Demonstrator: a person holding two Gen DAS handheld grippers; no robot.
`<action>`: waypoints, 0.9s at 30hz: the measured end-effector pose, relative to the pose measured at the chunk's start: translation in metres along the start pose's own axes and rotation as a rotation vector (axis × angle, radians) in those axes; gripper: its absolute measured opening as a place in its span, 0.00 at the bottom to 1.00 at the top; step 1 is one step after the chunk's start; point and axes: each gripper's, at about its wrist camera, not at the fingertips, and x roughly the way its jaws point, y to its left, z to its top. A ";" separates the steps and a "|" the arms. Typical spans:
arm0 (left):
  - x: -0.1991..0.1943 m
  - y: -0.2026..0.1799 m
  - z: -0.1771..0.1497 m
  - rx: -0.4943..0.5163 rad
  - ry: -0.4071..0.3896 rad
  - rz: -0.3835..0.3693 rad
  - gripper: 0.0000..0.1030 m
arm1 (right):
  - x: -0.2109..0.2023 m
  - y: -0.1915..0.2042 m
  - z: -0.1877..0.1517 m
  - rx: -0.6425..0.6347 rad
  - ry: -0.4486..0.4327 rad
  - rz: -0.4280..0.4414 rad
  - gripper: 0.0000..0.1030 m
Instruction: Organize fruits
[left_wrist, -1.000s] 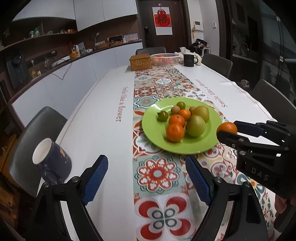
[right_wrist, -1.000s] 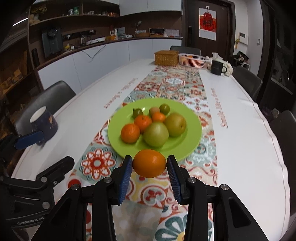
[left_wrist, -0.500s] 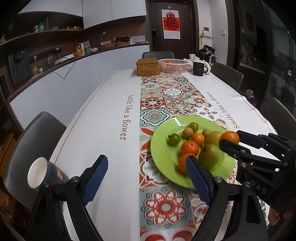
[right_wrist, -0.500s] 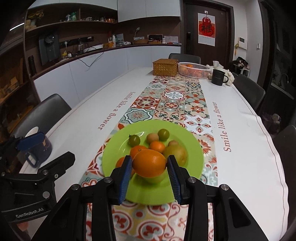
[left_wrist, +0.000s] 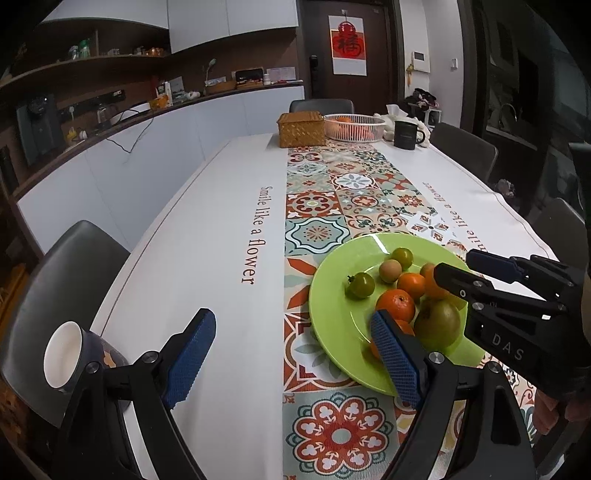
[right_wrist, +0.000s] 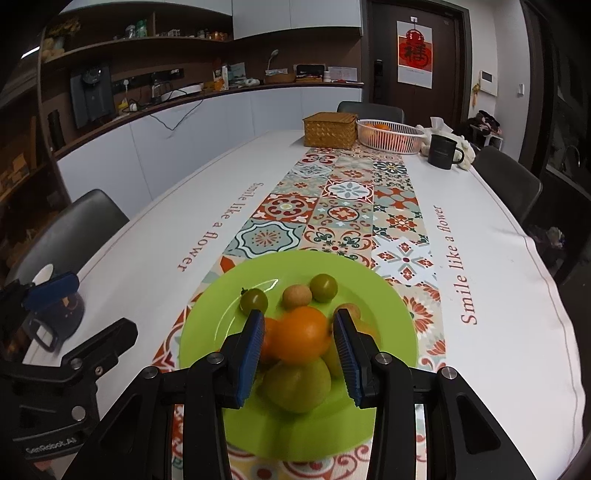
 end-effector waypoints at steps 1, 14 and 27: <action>-0.001 0.001 0.000 -0.005 -0.002 0.001 0.84 | 0.000 0.000 0.000 -0.003 -0.002 -0.002 0.41; -0.049 -0.008 -0.019 0.011 -0.037 -0.015 0.84 | -0.057 -0.003 -0.029 0.047 -0.051 -0.035 0.52; -0.135 -0.023 -0.040 0.024 -0.130 -0.045 0.87 | -0.154 0.000 -0.060 0.062 -0.135 -0.074 0.58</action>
